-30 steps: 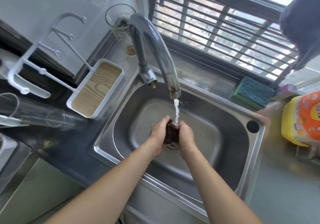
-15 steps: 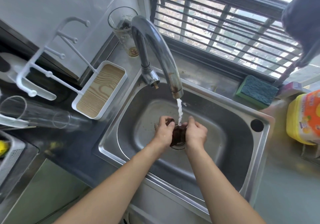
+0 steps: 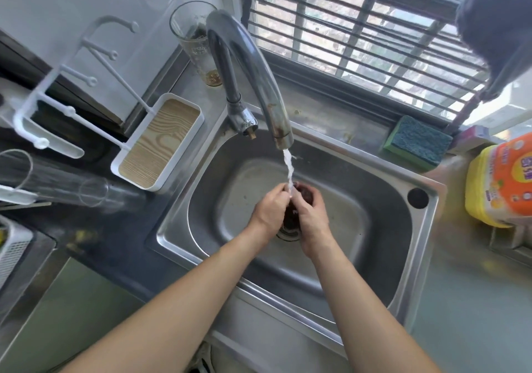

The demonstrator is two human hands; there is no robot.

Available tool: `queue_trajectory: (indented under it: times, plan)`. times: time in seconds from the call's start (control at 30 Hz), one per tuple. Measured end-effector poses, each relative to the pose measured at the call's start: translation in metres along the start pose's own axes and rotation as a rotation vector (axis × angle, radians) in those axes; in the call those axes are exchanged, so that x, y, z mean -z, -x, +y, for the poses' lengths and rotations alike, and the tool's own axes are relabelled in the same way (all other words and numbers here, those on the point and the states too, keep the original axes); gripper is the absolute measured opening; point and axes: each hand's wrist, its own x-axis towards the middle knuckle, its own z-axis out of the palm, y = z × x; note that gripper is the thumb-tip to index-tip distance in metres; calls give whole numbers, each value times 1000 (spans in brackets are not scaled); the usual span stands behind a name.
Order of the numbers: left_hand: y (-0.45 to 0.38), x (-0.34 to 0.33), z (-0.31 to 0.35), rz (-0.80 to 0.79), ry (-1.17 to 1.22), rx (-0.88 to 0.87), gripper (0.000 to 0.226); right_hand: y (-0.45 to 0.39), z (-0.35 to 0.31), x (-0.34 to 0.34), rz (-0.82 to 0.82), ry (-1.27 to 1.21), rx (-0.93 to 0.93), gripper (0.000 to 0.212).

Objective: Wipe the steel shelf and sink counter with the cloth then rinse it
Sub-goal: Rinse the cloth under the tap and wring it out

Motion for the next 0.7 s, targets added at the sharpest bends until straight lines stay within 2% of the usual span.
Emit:
queue_trajectory:
  times: [0.1,0.2,0.37,0.43,0.5,0.6,0.7]
  plan:
    - [2,0,-2,64,-69,-15,37,-2,0,5,33,2,33,38]
    - [5,6,-3,220,-144,-76,34,-4,-1,5,-29,71,61,10]
    - [-3,14,21,323,-111,-124,27,-4,-13,-4,-70,-14,-6,31]
    - [-10,19,36,380,-40,-129,29,-5,-20,-9,-110,-65,-52,42]
    - [-18,23,52,386,67,-74,33,-5,-28,-14,-154,-146,-91,38]
    - [-31,28,74,362,422,73,23,-5,-35,-16,-188,-234,-118,32]
    - [-39,35,90,347,628,177,35,-8,-33,-16,-195,-225,-108,36]
